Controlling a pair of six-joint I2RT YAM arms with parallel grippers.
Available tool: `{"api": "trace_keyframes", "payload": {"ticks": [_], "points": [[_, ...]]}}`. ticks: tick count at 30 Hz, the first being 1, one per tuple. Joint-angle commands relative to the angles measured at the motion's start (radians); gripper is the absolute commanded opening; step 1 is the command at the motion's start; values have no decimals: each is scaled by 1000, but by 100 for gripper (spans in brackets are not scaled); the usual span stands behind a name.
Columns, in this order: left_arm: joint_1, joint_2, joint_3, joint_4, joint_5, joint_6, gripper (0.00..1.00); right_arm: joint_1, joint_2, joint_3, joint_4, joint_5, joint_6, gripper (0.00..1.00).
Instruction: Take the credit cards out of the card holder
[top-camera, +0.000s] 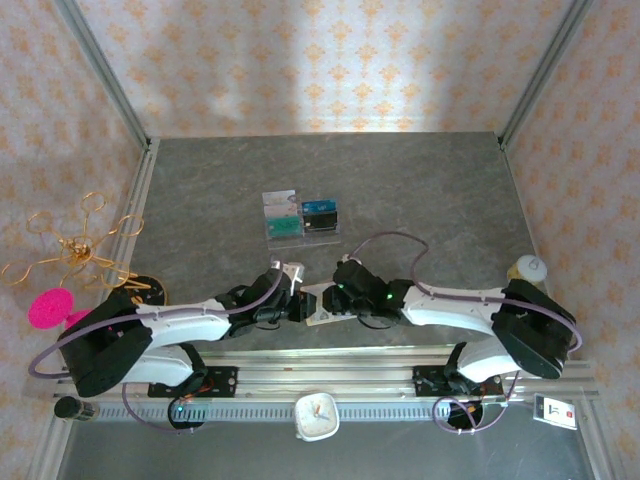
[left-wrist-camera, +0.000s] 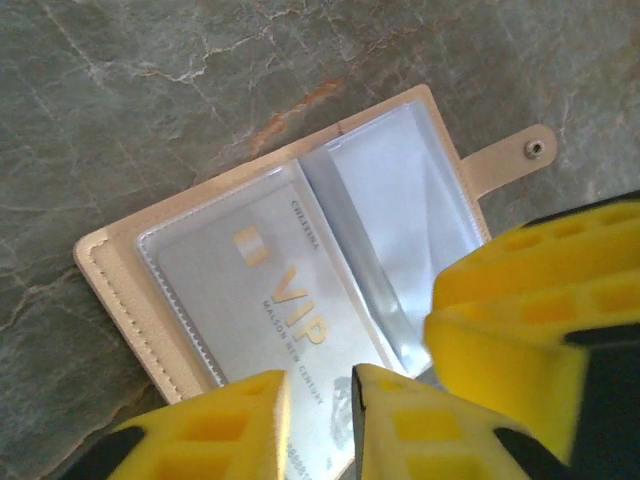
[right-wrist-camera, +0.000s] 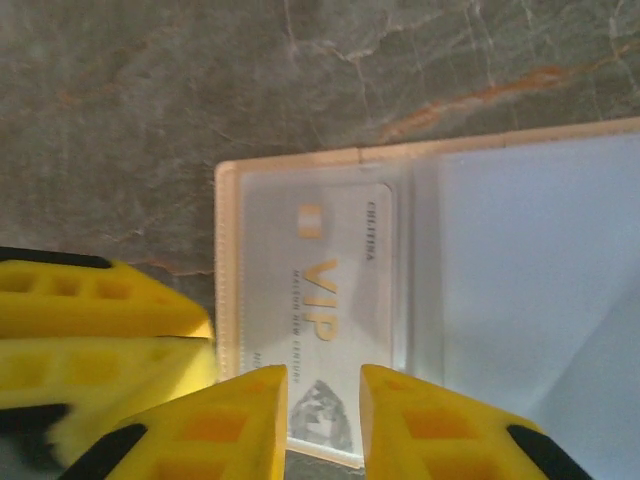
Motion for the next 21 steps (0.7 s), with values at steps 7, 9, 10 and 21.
{"api": "trace_keyframes", "payload": {"ticks": [7, 9, 10, 21], "points": [[-64, 104, 60, -27, -148, 33, 45, -62, -17, -24, 1, -32, -42, 27], [-72, 133, 67, -44, -179, 35, 42, -62, -19, -24, 1, -30, -43, 27], [-71, 144, 69, -52, -192, 36, 38, -62, -20, -25, 0, -29, -41, 27], [-70, 202, 28, -67, -197, 32, 9, -75, -10, -63, 74, -109, -18, 23]]}}
